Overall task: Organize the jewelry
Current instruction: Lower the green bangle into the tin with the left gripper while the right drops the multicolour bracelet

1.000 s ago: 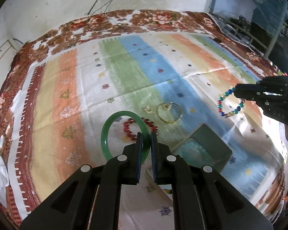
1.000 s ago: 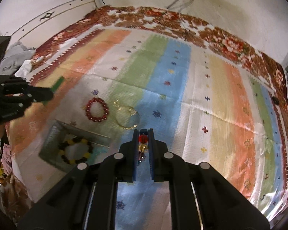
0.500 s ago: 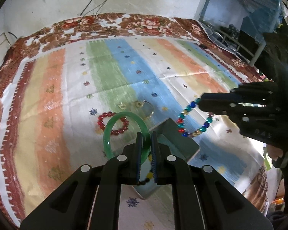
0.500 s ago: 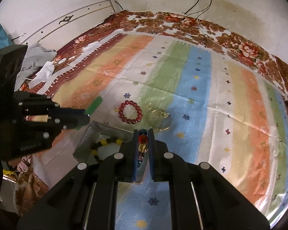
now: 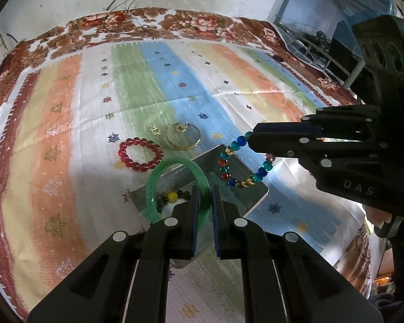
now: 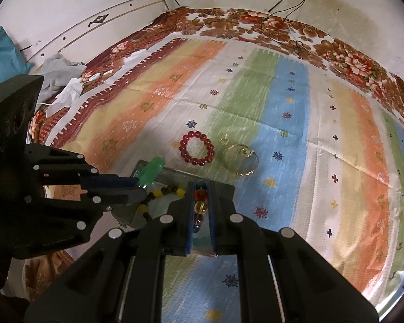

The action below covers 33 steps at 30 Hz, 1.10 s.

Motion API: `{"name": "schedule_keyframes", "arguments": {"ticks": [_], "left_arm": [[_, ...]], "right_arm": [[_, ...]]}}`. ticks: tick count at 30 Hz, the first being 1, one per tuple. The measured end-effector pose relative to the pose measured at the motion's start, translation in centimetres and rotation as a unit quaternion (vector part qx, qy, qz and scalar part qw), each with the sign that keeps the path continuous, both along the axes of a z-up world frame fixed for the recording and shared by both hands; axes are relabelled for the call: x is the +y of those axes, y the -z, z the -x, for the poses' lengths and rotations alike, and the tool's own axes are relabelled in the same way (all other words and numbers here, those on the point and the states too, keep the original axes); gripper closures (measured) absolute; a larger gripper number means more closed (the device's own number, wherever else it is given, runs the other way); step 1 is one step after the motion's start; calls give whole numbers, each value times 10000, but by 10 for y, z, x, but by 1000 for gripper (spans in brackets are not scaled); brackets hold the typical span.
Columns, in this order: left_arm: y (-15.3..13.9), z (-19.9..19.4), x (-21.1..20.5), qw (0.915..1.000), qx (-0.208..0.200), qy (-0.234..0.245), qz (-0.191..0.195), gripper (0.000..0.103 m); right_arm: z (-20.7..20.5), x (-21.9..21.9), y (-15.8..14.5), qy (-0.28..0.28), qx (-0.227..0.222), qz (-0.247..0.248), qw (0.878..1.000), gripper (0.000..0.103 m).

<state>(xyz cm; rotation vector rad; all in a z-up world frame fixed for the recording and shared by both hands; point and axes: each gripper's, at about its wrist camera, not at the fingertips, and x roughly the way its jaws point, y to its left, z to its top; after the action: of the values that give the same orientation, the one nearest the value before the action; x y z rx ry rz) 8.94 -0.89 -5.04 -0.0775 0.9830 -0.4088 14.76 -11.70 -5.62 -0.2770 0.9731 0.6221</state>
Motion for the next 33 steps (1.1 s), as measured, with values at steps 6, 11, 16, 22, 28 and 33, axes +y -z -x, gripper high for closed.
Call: {"name": "schedule_keyframes", "arguments": {"ticks": [6,11,16,22,28,33], "left_arm": [[9,0,-3,9999,91,25,-33,93],[16,0,-1,9998,171,-32,-75,88],[14,-1,4,9998,133,-82,-101,70],[13,-4,12,9996,111,-166,-210,68],[12,-13,27,9989,108,-318,-333,67],[14,-23,37,9982,133,-382,-444,67]], "right_arm": [[0,4,8,-23,76,86,9999,92],[-4,1,15,85,187,57,9998,84],[-7,-3,17,99,251,34,9996,71],[-7,-5,17,118,258,41,9996,71],[-14,-13,18,236,213,82,9995,71],[-25,-21,20,331,192,140,9992,69]]}}
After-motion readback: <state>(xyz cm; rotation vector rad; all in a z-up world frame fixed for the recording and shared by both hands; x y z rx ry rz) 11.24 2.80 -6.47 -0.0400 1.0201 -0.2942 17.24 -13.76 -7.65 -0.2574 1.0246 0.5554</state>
